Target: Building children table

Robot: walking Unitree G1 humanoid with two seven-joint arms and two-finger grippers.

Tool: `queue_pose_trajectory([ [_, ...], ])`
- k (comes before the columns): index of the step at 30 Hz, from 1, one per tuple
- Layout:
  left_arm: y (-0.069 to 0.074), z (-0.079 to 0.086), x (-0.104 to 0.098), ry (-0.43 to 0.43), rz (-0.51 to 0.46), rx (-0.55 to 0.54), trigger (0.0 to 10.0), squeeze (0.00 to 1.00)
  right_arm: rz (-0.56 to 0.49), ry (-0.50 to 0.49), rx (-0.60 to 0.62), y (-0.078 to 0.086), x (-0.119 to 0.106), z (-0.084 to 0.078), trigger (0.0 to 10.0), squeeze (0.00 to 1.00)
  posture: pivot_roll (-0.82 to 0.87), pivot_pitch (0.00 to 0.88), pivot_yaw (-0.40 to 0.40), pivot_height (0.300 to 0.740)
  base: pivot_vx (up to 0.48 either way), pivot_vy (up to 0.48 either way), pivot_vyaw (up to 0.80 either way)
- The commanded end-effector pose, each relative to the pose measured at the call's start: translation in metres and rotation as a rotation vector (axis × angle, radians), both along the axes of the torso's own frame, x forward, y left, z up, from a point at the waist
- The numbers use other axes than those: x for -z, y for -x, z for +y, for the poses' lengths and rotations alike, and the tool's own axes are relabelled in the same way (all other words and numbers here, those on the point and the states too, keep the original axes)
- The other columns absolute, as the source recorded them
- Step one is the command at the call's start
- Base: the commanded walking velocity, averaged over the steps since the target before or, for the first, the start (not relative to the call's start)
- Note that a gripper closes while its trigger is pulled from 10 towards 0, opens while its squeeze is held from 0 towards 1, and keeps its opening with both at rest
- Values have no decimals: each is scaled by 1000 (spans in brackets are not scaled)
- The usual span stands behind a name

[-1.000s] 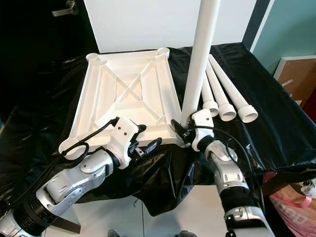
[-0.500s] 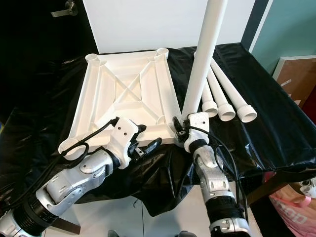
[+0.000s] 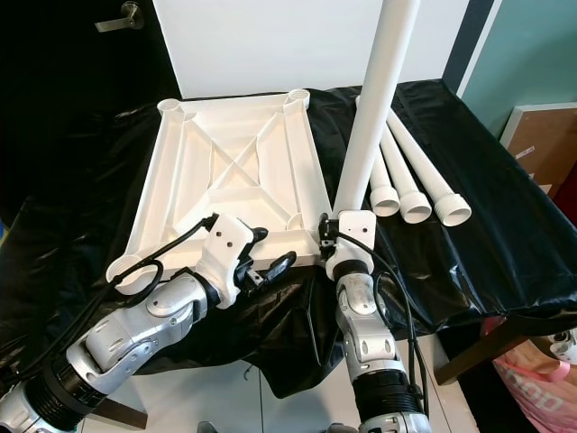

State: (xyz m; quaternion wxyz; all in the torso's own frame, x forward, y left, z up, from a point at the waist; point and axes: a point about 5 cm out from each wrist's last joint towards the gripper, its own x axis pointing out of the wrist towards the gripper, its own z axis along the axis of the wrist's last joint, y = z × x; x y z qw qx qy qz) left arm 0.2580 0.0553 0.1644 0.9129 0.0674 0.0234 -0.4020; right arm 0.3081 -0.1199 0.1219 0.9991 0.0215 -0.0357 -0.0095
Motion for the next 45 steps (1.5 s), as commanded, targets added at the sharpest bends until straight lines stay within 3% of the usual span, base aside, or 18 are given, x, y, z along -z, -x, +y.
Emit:
queue_pose_trajectory([
  [1, 13, -9, 3, -26, 38, 341, 10000, 0, 160, -16, 28, 9, 31, -1, 10000, 0, -136, 55, 40, 740, 0, 0, 0],
  [4, 13, -9, 3, -26, 38, 341, 10000, 0, 154, -21, 28, 9, 29, 0, 10000, 0, -137, 54, 41, 740, 0, 0, 0],
  [5, 13, -9, 3, -27, 38, 342, 10000, 0, 150, -20, 28, 9, 29, 0, 10000, 98, -139, 53, 41, 740, 0, 0, 0],
  [7, 13, -9, 3, -27, 38, 342, 10000, 0, 143, -17, 27, 9, 28, 0, 10000, 98, -139, 53, 40, 740, 0, 0, 0],
  [8, 14, -9, 3, -27, 38, 343, 10000, 0, 134, -19, 21, 9, 26, 0, 10000, 1000, -141, 53, 39, 740, 0, 0, 0],
  [16, 14, -10, 3, -24, 38, 343, 10000, 0, 83, -10, -62, 9, 17, -6, 10000, 1000, -147, 53, 36, 740, 0, 0, 0],
  [26, 13, -11, 3, -19, 39, 340, 10000, 0, 28, 75, -261, 9, 10, -32, 10000, 1000, -150, 55, 33, 740, 0, 0, 0],
  [27, 12, -11, 3, -19, 38, 340, 10000, 0, 20, 91, -298, 6, 7, -33, 10000, 0, -150, 55, 34, 740, 0, 0, 0],
  [32, 12, -11, 3, -20, 38, 340, 10000, 0, 1, 141, -407, 0, 1, -33, 10000, 0, -148, 59, 36, 740, 0, 0, 0],
  [35, 12, -11, 2, -19, 37, 338, 10000, 0, -9, 190, -531, -6, -5, -28, 10000, 0, -140, 65, 38, 740, 0, 0, 0],
  [40, 12, -10, 2, -20, 37, 334, 10000, 0, -13, 212, -564, -10, -6, -26, 10000, 0, -135, 68, 38, 740, 0, 0, 0],
  [41, 12, -9, 2, -20, 37, 328, 10000, 0, -11, 230, -571, -13, -6, -27, 4471, 0, -131, 69, 36, 740, 0, 0, 0],
  [42, 12, -9, 2, -20, 37, 328, 10000, 0, -11, 230, -571, -13, -6, -27, 4471, 0, -131, 69, 36, 740, 0, 0, 0],
  [43, 12, -8, 2, -18, 36, 323, 10000, 0, -3, 235, -570, -15, -5, -29, 0, 0, -125, 71, 33, 740, 0, 0, 0],
  [45, 12, -8, 1, -17, 36, 319, 10000, 0, 5, 237, -565, -16, -4, -31, 0, 0, -123, 72, 32, 740, 0, 0, 0],
])
